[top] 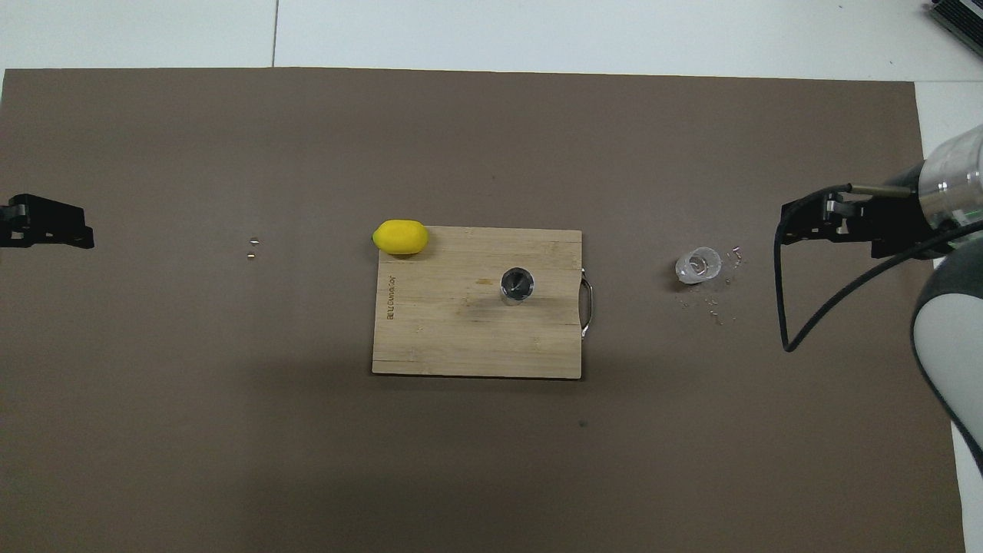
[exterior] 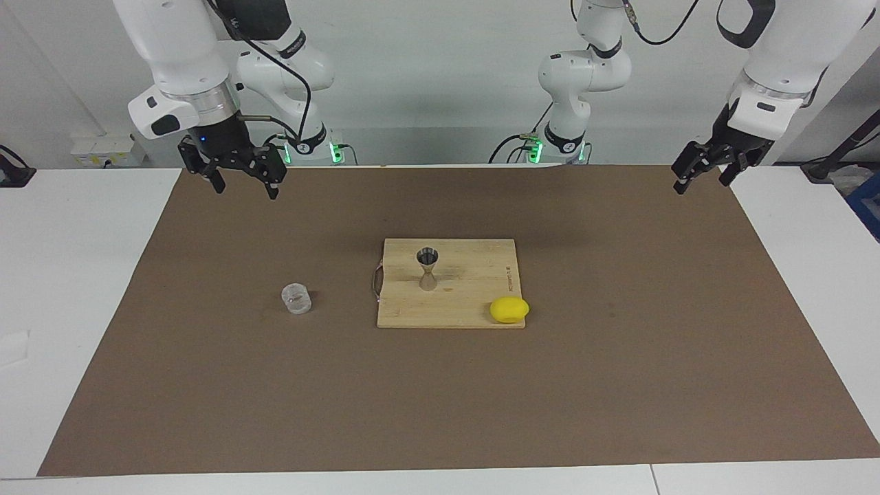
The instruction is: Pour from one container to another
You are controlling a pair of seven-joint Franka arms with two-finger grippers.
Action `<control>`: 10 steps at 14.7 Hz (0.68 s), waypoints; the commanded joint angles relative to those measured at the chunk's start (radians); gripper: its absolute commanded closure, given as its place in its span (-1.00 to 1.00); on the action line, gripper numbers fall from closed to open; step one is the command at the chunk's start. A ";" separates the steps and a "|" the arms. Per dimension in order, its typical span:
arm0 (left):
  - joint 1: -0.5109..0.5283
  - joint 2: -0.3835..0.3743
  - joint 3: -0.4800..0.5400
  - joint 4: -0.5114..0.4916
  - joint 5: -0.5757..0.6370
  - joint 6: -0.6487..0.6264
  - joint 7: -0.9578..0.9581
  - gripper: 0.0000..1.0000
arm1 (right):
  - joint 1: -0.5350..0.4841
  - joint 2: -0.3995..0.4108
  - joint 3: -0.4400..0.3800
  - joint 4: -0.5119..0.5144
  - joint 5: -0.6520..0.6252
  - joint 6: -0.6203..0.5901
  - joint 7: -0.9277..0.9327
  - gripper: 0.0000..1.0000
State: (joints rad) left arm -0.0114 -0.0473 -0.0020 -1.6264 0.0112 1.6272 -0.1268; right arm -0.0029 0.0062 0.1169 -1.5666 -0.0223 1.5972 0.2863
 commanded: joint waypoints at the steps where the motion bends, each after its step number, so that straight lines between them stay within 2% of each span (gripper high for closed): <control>1: -0.016 -0.023 0.007 -0.024 0.024 0.020 -0.007 -1.00 | -0.014 -0.026 0.003 -0.033 0.025 -0.012 -0.030 -1.00; 10: -0.018 -0.025 0.007 -0.024 0.021 0.019 -0.002 -1.00 | -0.014 -0.045 0.003 -0.070 0.044 -0.013 -0.095 -1.00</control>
State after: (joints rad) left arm -0.0149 -0.0484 -0.0030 -1.6264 0.0137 1.6306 -0.1270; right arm -0.0032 -0.0084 0.1170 -1.6015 -0.0056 1.5786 0.2255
